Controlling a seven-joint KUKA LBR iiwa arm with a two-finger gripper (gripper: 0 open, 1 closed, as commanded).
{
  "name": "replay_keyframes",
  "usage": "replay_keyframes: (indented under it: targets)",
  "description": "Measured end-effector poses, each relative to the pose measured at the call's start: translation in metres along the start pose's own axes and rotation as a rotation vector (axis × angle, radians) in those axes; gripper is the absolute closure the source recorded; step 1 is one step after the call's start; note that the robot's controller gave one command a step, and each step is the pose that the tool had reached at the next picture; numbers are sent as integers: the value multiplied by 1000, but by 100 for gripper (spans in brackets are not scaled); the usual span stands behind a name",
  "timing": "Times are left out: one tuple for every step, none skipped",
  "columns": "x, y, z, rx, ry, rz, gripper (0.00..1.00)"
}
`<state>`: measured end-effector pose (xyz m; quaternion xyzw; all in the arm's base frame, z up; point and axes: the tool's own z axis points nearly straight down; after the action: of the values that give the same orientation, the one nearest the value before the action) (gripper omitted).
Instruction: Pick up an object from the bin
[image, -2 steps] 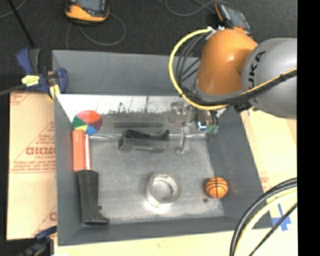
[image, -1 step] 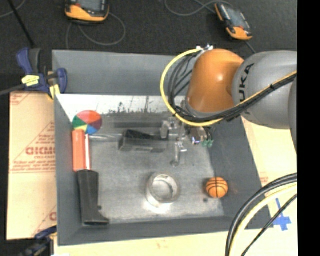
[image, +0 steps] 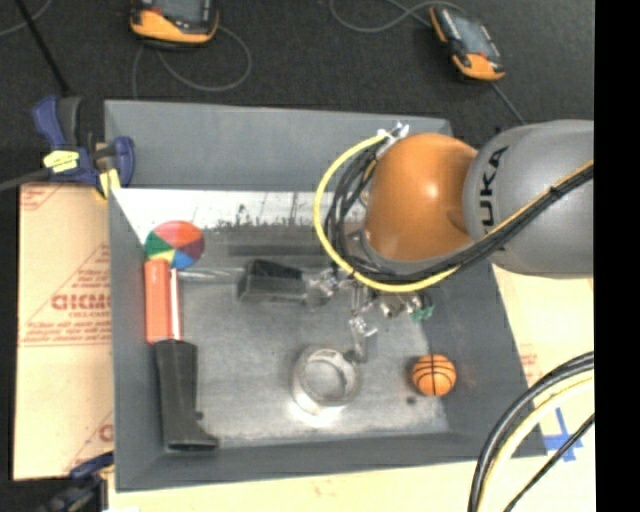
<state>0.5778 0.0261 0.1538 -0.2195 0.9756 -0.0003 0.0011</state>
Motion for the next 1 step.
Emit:
replay_keyframes:
  targets:
    - [12, 13, 46, 0, -4, -65, 0]
